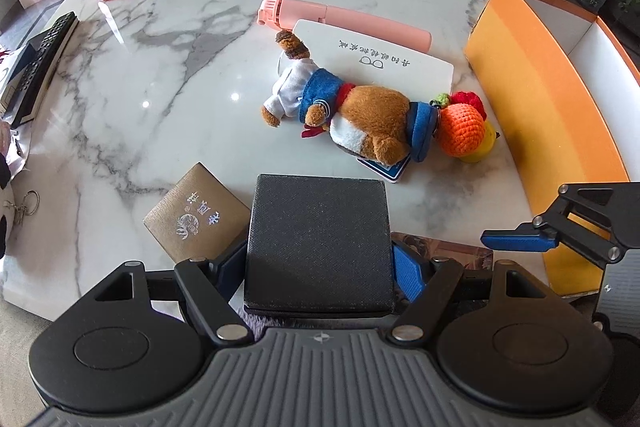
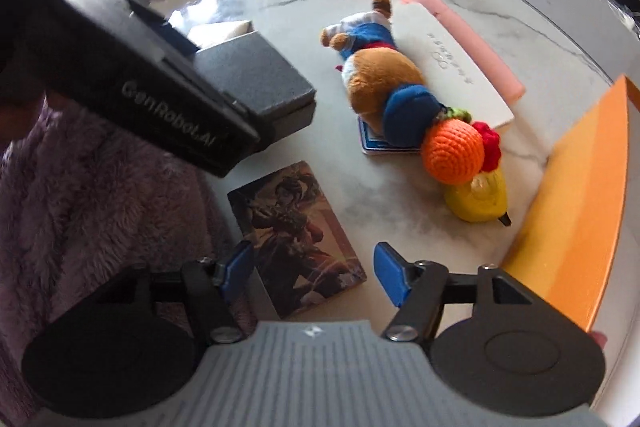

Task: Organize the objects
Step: 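Lift the dark grey box with the left gripper while the right gripper grasps the trading card, then carry the dark grey box and the trading card over the orange box with both grippers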

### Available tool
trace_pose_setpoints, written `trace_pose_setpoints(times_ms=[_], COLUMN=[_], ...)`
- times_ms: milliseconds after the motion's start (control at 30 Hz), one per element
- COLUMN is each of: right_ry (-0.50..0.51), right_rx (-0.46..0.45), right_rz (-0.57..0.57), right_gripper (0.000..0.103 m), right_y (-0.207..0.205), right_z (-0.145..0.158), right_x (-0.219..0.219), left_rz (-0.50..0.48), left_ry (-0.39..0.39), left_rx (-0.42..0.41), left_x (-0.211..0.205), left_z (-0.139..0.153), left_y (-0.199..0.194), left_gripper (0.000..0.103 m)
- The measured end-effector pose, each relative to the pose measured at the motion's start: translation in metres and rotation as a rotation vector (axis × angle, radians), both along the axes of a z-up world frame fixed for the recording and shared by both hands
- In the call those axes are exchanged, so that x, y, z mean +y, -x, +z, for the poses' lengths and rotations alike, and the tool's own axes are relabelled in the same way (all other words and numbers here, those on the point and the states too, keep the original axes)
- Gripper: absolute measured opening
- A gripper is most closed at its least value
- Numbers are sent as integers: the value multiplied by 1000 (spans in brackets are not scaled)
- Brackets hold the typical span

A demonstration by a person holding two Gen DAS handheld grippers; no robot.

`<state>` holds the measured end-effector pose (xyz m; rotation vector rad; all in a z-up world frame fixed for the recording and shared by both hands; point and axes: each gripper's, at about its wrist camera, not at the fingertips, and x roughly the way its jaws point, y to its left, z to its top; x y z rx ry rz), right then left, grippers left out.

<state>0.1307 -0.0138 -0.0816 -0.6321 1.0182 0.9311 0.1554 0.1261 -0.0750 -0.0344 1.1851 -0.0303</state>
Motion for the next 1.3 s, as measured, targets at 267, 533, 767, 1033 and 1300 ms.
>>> trace_pose_setpoints(times_ms=[267,533,767,1033,1300], right_ry=[64,124,143,-22,-242], right_rx=[-32,-60,34,58,-48], right_rz=[142,244,175,-40,-272], right_gripper=[61,65,59,59,59], right_y=[7,2,-18,-24,-8], right_z=[-6,-15,-21,18,93], right_x=[11,23,22,-12,-81], left_rz=[15,40,45,61,1], left_ry=[59,121,140,203,243], left_rx=[-27,-42,-48,-120,-245], left_x=[10,21,23,23,-6], left_z=[2,3,2,25,80], left_y=[5,7,8,20,40], left_gripper=[87,87,87,87,87])
